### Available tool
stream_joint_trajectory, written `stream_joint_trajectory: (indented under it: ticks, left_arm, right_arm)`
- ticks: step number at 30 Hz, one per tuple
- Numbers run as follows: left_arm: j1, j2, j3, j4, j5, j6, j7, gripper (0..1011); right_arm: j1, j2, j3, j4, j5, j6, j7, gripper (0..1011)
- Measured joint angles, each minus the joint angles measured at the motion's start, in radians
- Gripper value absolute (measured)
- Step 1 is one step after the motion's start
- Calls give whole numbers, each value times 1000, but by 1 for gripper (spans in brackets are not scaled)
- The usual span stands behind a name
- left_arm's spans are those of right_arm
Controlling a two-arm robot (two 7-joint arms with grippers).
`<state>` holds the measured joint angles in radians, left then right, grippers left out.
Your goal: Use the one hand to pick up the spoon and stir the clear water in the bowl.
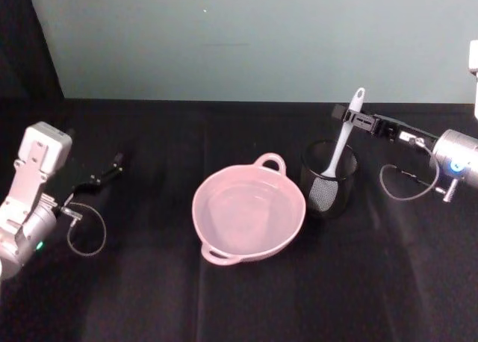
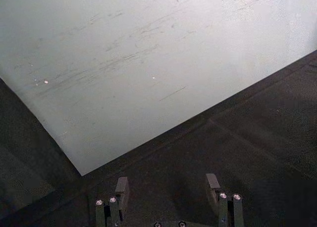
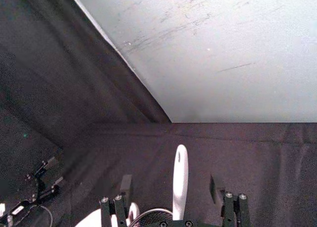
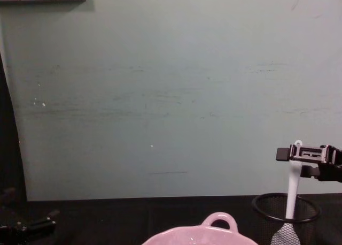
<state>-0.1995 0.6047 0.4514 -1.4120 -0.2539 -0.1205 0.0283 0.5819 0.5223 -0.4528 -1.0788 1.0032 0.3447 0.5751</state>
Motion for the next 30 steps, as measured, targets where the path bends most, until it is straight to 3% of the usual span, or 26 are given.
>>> stream_joint_trajectory:
  ticks: [10,19,22,26,30]
  left_arm:
    - [0,0,0,0,0,0,0,1011]
    - [0,0,0,0,0,0,0,1011]
    - [0,0,0,0,0,0,0,1011]
    - [0,0,0,0,0,0,0,1011]
    - [0,0,0,0,0,0,0,1011]
  right_arm:
    - [-1,1,1,-2,-1,0,-1,760]
    - [-1,1,1,-2,-2,1,-2,453]
    - [-1,1,1,-3,-2,1,-2,394]
    - [-1,1,1,-3,-2,1,-2,217]
    - [-1,1,1,-3,-2,1,-2,140]
